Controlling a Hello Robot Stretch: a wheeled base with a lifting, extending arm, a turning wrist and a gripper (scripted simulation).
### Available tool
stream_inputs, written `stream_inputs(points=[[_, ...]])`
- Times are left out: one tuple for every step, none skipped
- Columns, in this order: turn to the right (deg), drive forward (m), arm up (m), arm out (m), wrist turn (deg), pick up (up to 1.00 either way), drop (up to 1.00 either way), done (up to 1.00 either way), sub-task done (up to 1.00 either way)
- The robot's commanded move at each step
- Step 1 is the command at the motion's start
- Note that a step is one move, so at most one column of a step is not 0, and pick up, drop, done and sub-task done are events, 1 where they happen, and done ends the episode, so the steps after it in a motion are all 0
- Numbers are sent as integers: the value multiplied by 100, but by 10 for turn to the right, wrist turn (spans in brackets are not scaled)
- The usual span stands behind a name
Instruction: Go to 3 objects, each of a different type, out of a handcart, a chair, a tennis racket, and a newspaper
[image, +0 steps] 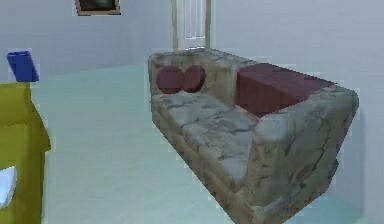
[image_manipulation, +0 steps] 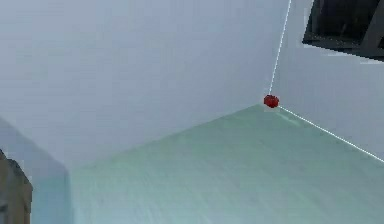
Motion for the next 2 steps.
stream_inputs(points=[[-270,0,0,0,0,0,0,0,0],[0,100,0,0,0,0,0,0,0]])
